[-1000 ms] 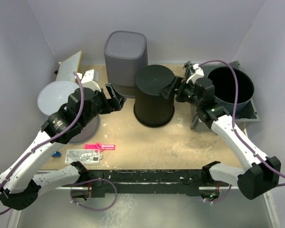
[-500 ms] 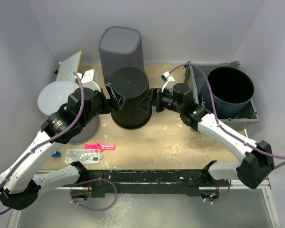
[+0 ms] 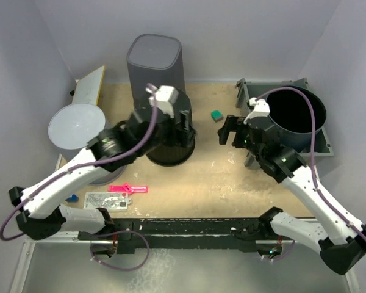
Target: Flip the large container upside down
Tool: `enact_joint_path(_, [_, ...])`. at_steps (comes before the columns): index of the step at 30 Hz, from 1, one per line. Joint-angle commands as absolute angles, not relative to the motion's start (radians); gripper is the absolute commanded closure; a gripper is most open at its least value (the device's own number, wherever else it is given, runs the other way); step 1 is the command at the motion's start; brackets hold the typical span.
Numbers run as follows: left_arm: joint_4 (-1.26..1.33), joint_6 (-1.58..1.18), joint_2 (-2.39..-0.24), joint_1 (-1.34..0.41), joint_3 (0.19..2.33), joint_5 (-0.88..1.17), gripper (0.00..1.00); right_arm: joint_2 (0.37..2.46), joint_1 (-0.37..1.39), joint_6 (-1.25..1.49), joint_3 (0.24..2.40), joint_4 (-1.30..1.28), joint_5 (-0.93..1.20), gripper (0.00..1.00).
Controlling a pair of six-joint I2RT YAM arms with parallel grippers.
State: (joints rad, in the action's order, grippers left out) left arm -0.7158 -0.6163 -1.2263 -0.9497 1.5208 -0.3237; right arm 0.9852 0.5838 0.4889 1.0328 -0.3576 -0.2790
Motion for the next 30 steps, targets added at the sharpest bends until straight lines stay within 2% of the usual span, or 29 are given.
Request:
enact_joint_path(1, [-0.645,-0.542,-1.316,-1.021,1.566,-0.374,0.21,0.871,0.583,0.461,1.030,-0.521,-0.458,0.00])
enact_joint_path(6, [-0.570,-0.532,-1.407,-1.022,1.546,-0.279,0.21,0.768,0.583,0.431,1.083,-0.626,-0.541,0.00])
enact_joint_path(10, [-0.488,-0.530,-1.468,-1.022,1.521,-0.226,0.21,0.727,0.583,0.359,1.131,-0.609,-0.622,0.00])
enact_joint_path(17, [-0.474,-0.497,-1.549,-0.979,1.500,-0.319,0.21,0.875,0.581,0.156,1.237,-0.543,-0.777,0.00])
enact_joint_path(20, [-0.458,-0.504,-1.547,-0.909,1.460,-0.291,0.21,0.960,0.542,0.099,1.299,-0.517,-0.735,0.00])
enact_joint_path(23, [-0.457,-0.514,-1.522,-0.856,1.414,-0.287,0.21,1.041,0.411,0.088,1.360,-0.521,-0.592,0.00])
enact_joint_path(30, [-0.489,-0.542,-1.434,-0.739,1.330,-0.329,0.21,1.243,0.312,0.159,1.502,-0.645,-0.466,0.00])
